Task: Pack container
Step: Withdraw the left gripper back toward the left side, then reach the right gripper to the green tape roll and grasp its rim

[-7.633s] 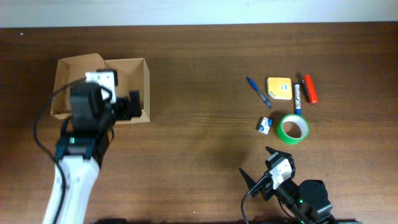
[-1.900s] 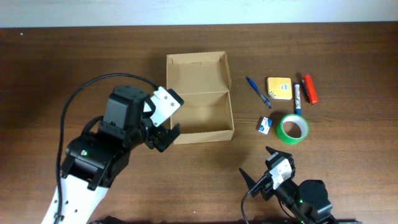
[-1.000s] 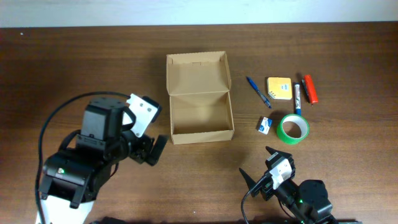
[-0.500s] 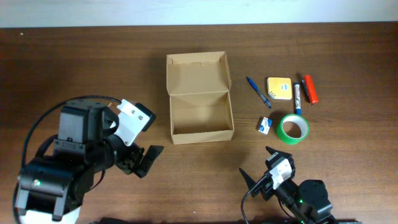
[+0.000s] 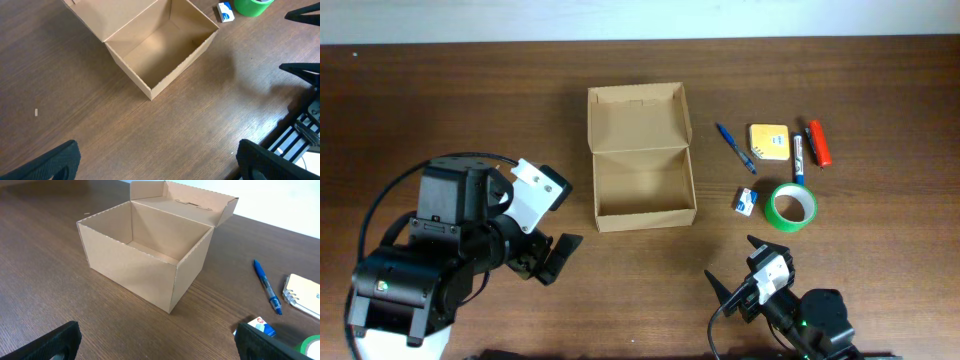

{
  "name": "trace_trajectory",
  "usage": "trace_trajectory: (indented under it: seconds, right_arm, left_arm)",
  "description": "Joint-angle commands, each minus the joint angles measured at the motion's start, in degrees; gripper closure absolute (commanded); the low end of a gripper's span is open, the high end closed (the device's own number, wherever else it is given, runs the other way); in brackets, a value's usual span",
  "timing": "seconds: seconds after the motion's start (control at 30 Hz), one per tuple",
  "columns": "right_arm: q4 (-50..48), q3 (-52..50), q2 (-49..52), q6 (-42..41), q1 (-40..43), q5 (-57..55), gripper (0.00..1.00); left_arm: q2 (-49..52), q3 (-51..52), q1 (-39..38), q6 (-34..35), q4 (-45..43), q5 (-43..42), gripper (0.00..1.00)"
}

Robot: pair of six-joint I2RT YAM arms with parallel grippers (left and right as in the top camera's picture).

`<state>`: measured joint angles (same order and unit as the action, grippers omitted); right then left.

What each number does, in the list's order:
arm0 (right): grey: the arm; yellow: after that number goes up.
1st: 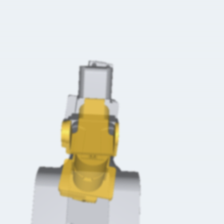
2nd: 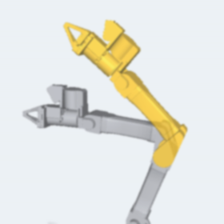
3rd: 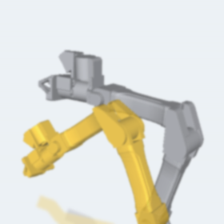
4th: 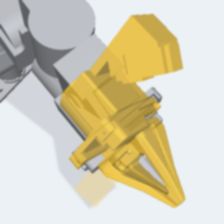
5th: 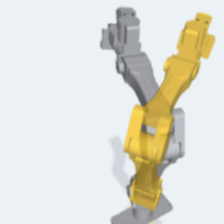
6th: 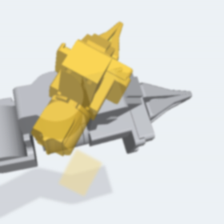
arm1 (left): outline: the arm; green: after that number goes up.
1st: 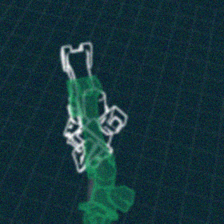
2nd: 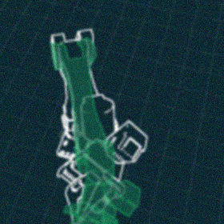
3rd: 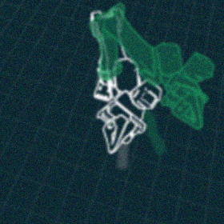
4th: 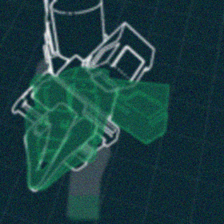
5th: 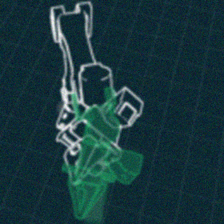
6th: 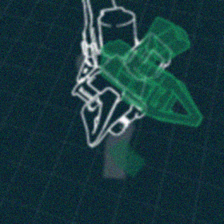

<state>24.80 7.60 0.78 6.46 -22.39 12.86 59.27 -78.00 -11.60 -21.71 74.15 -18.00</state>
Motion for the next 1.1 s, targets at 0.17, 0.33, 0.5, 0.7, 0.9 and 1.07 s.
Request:
trace_trajectory:
  seconds: [0.17,0.33,0.5,0.7,0.9,1.07]
  right_arm:
    - [-0.20,-0.48,-0.63,-0.11,-0.04,-0.92,0.01]
    - [-0.20,-0.48,-0.63,-0.11,-0.04,-0.92,0.01]
    - [-0.63,-0.48,-0.63,0.52,-0.04,-1.53,0.01]
    - [-1.36,-0.48,-0.63,-0.42,-0.04,3.34,0.01]
    - [-5.14,-0.48,-0.63,-21.55,-0.04,-1.27,0.01]
    - [-5.16,-0.48,-0.63,-30.51,-0.04,-3.48,0.01]
  left_arm:
    - [0.02,-0.81,0.26,-1.11,0.07,0.22,0.00]
    - [0.02,-0.81,0.26,-1.11,0.07,0.20,0.00]
    - [0.02,-0.81,0.26,-1.11,0.07,0.22,0.00]
    - [0.02,-0.81,0.26,-1.11,0.07,0.22,0.00]
    - [0.02,-0.81,0.26,-1.11,0.07,0.20,0.00]
    - [0.02,-0.81,0.26,-1.11,0.07,0.20,0.00]
